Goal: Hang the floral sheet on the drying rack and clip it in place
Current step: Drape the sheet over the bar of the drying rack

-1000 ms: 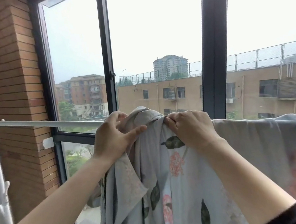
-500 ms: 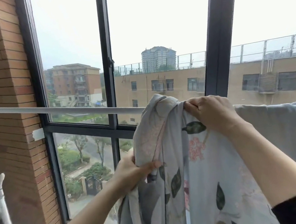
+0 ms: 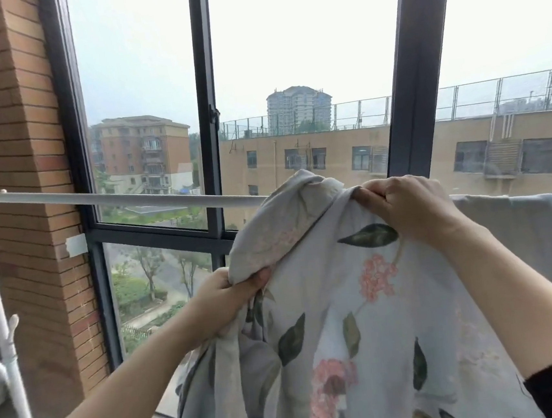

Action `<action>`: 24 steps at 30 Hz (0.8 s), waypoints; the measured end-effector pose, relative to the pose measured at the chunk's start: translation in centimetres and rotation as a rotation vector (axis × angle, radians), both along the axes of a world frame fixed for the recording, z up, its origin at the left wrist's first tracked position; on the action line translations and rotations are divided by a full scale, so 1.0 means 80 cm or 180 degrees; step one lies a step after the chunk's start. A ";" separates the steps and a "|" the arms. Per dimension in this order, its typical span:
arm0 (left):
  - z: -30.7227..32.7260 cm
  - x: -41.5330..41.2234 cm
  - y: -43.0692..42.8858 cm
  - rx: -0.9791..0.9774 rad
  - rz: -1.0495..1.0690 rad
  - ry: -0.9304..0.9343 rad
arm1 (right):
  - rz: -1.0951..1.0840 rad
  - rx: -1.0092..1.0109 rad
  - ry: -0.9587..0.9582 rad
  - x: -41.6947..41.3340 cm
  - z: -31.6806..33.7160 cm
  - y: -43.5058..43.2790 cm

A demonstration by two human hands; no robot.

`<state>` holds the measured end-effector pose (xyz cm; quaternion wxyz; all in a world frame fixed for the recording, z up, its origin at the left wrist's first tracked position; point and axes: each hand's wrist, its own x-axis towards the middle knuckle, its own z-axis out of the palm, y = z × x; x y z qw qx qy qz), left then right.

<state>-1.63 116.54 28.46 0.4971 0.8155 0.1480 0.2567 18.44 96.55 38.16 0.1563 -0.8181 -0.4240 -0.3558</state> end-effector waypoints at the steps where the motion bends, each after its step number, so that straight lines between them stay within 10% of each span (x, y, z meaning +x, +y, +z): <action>1: 0.009 -0.005 0.004 0.0097 0.0112 -0.0134 | 0.0030 -0.0005 0.0022 0.000 0.000 0.000; 17: 0.227 0.076 0.021 0.1837 0.1121 -0.0492 | -0.0279 0.0709 0.0996 0.014 0.020 -0.005; 24: 0.173 0.134 0.046 0.2676 0.1491 0.0879 | -0.0404 0.0535 0.1004 0.020 0.018 0.002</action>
